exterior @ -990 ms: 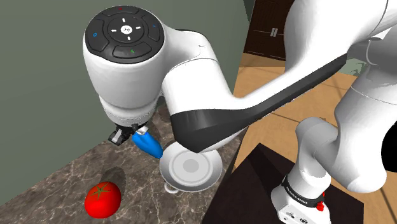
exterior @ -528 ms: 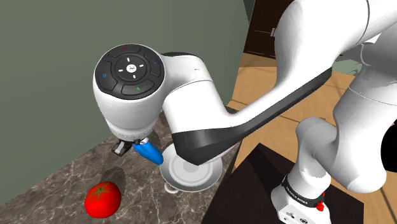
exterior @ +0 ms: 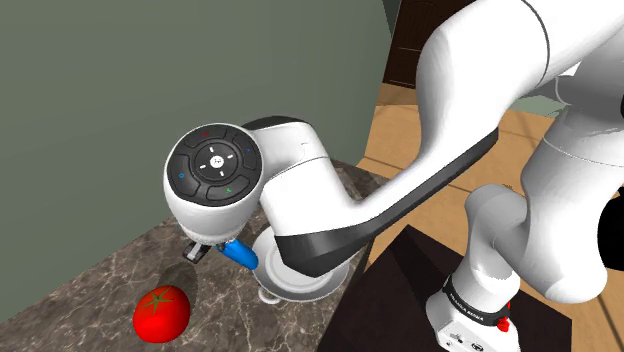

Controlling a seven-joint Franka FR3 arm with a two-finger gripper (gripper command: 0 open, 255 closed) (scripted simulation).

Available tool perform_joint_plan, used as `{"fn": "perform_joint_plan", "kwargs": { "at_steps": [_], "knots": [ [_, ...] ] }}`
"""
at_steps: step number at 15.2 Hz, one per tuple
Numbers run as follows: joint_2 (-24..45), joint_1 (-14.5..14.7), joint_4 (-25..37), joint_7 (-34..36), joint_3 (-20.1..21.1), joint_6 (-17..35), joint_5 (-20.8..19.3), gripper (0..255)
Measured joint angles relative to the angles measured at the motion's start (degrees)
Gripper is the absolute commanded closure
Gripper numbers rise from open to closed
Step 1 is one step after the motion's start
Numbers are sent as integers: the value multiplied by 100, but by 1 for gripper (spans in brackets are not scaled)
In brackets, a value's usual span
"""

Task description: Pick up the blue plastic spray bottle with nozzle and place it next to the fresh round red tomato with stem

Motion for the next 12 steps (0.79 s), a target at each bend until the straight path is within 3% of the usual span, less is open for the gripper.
{"fn": "perform_joint_plan", "kwargs": {
  "at_steps": [12],
  "knots": [
    [422, -7, -245, 671, -43, 594, -507, 255]
  ]
}}
